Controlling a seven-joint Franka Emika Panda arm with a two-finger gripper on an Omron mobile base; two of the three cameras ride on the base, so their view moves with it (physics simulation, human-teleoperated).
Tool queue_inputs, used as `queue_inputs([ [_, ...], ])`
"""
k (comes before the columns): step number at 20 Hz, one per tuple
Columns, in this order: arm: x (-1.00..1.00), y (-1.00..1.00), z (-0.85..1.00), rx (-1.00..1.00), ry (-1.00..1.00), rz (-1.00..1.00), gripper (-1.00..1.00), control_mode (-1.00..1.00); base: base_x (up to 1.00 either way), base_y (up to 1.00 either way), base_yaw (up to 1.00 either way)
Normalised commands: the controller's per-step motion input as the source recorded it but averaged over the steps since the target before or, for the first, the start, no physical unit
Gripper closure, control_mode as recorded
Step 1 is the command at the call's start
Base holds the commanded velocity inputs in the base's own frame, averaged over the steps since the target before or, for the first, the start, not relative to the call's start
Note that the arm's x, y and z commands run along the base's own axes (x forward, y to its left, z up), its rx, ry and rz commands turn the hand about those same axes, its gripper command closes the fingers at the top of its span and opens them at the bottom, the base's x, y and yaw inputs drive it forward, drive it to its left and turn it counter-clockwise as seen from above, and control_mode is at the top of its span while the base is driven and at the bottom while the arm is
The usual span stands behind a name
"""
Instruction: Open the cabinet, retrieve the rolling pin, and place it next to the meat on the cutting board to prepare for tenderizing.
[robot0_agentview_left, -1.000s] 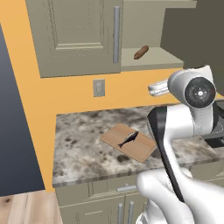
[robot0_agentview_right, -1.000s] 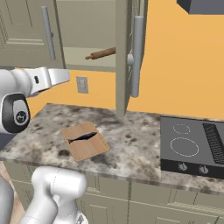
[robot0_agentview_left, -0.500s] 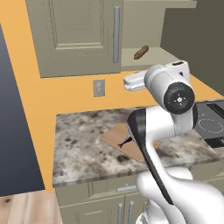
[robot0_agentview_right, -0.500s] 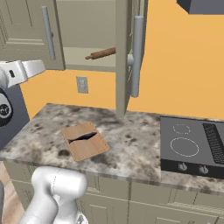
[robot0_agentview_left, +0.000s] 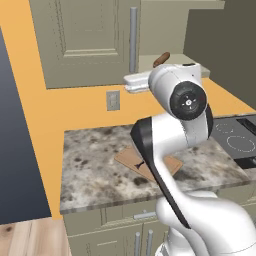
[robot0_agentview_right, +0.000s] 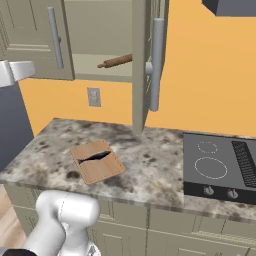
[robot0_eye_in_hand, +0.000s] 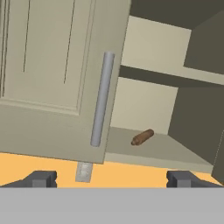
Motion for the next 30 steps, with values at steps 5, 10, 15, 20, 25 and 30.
queue_inputs([
  [5, 0.06, 0.18, 0.0, 0.0, 0.0, 0.0, -1.0, -1.0, 0.0, 0.0, 0.0],
  [10, 0.0, 0.03, 0.0, 0.0, 0.0, 0.0, -1.0, -1.0, 0.0, 0.0, 0.0],
  [15, 0.02, 0.0, 0.0, 0.0, 0.0, 0.0, -1.0, -1.0, 0.0, 0.0, 0.0],
  [20, 0.32, 0.0, 0.0, 0.0, 0.0, 0.0, -1.0, -1.0, 0.0, 0.0, 0.0],
  [25, 0.57, 0.0, 0.0, 0.01, 0.02, 0.0, -1.0, -1.0, 0.0, 0.0, 0.0],
  [30, 0.59, -0.03, 0.0, 0.03, 0.02, 0.05, -1.0, -1.0, 0.0, 0.0, 0.0],
])
